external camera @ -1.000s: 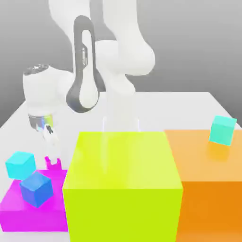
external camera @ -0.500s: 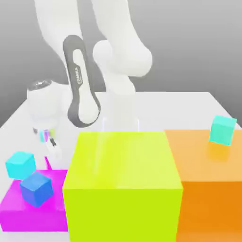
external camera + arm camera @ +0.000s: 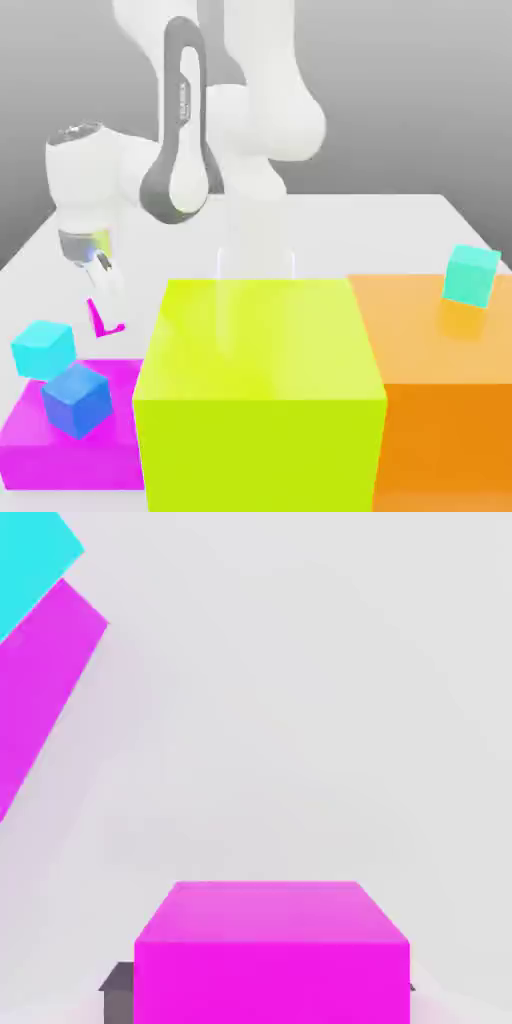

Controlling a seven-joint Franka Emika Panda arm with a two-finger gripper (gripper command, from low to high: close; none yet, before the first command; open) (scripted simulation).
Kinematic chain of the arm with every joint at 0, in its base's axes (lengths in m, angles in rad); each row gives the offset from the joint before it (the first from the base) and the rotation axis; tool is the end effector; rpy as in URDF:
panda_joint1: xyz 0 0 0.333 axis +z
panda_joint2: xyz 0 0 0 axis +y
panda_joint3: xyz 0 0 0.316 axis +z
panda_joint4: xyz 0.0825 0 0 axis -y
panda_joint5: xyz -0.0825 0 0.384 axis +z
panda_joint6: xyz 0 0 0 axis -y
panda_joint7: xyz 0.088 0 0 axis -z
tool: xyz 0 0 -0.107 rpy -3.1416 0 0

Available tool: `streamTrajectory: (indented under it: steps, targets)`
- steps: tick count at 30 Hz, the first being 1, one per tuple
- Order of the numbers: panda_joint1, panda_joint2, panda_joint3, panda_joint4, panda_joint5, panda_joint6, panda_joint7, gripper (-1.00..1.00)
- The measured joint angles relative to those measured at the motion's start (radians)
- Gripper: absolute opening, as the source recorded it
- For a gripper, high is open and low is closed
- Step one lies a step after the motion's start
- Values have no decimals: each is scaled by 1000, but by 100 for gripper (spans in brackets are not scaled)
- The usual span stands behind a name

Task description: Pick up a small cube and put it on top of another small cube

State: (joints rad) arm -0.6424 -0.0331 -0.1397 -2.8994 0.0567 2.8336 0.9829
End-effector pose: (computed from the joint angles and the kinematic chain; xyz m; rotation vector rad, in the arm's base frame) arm 0.2397 -0.2413 0.1945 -1.9182 2.4653 0.0548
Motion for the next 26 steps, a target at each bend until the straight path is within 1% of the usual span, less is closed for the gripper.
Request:
streamTrajectory:
  steps: [11, 12, 14, 18, 22, 23, 26]
  targets:
    - [66, -42, 31, 230, -35, -472, 185, -100]
    - [67, -51, 34, 247, -37, -490, 217, -100]
    - [64, -78, 42, 274, -39, -491, 297, -100]
    - [27, -128, 48, 314, -67, -430, 471, -100]
    - [24, -27, 47, 296, -63, -290, 497, -100]
    - [25, -4, 46, 290, -60, -261, 496, 100]
    - [25, -4, 46, 290, -60, -261, 496, 100]
